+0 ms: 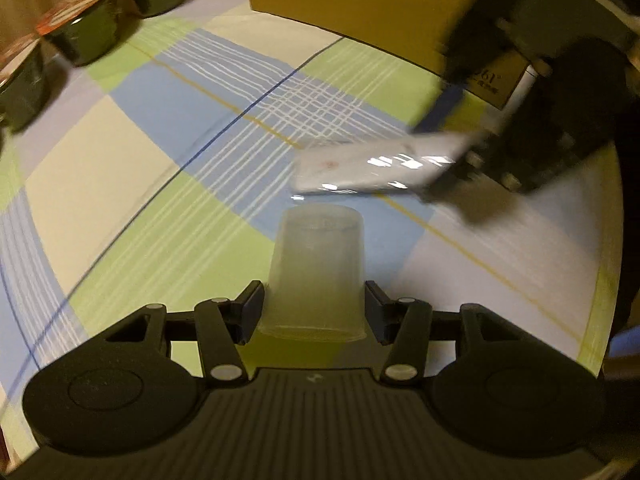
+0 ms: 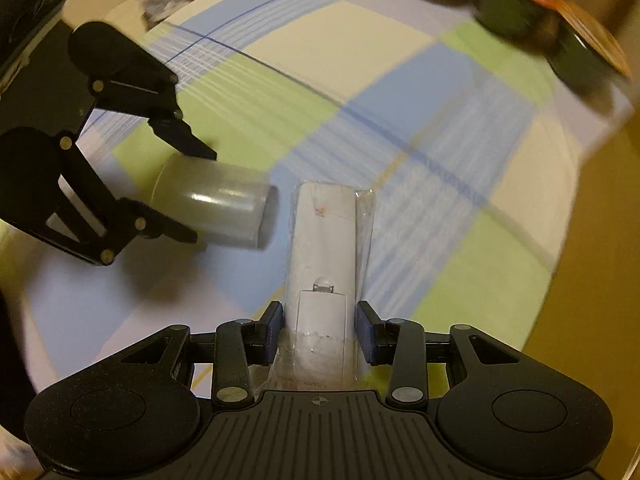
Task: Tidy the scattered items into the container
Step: 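Grasp the bagged white item with the right tool while the left tool grasps the clear cup, then lift the clear cup and bagged item and carry them toward the cardboard box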
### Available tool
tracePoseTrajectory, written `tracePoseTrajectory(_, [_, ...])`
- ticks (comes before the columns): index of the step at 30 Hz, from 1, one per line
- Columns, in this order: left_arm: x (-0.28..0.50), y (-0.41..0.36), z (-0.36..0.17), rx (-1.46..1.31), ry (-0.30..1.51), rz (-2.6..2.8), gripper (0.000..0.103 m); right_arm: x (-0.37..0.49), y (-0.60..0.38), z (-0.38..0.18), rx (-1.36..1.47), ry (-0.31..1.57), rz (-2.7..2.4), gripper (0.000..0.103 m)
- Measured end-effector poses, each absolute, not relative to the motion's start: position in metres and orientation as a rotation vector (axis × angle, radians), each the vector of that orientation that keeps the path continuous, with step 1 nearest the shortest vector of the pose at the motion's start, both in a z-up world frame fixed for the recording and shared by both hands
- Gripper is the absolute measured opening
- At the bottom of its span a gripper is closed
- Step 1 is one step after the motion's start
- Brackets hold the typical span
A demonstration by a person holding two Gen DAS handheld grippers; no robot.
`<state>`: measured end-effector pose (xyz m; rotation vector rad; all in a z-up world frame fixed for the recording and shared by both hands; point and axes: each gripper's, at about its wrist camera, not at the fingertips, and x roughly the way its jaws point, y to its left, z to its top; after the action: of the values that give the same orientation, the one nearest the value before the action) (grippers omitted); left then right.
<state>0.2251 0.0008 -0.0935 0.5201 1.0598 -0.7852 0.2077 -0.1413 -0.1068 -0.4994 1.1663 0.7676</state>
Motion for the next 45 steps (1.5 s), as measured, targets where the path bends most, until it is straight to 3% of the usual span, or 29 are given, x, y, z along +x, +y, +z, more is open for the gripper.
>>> tracePoseTrajectory(6, [0.201, -0.012, -0.092, 0.49, 1.039, -0.705, 0.049, 0.175, -0.162, -0.105, -0.412, 1.115, 0.693, 0.042])
tracePoseTrajectory(13, [0.185, -0.015, -0.089, 0.375, 0.975, -0.609, 0.072, 0.159, -0.167, -0.109, -0.435, 1.045, 0.667, 0.042])
tracePoseTrajectory(19, [0.176, -0.02, -0.096, 0.362, 0.932, -0.575, 0.072, 0.155, -0.167, -0.119, -0.483, 1.001, 0.678, 0.043])
tracePoseTrajectory(21, [0.174, -0.019, -0.097, 0.373, 0.921, -0.581, 0.072, 0.153, -0.165, -0.121, -0.523, 0.982, 0.694, 0.051])
tracePoseTrajectory(22, [0.175, -0.019, -0.098, 0.376, 0.92, -0.577, 0.072, 0.151, -0.164, -0.122, -0.533, 0.974, 0.693, 0.072])
tracePoseTrajectory(23, [0.175, -0.017, -0.1, 0.376, 0.923, -0.573, 0.072, 0.151, -0.165, -0.122, -0.528, 0.966, 0.699, 0.079])
tracePoseTrajectory(36, [0.178, -0.007, -0.108, 0.351, 0.96, -0.564, 0.069, 0.161, -0.169, -0.133, -0.435, 1.025, 0.726, 0.078])
tracePoseTrajectory(38, [0.179, -0.006, -0.108, 0.345, 0.963, -0.566, 0.069, 0.162, -0.171, -0.132, -0.422, 1.025, 0.73, 0.07])
tracePoseTrajectory(42, [0.181, -0.006, -0.108, 0.324, 0.974, -0.574, 0.062, 0.16, -0.171, -0.131, -0.425, 1.02, 0.735, 0.067])
tracePoseTrajectory(44, [0.181, -0.006, -0.106, 0.32, 0.975, -0.576, 0.05, 0.158, -0.17, -0.13, -0.429, 1.013, 0.74, 0.049])
tracePoseTrajectory(45, [0.181, -0.006, -0.106, 0.32, 0.976, -0.577, 0.049, 0.157, -0.169, -0.129, -0.428, 1.014, 0.744, 0.042])
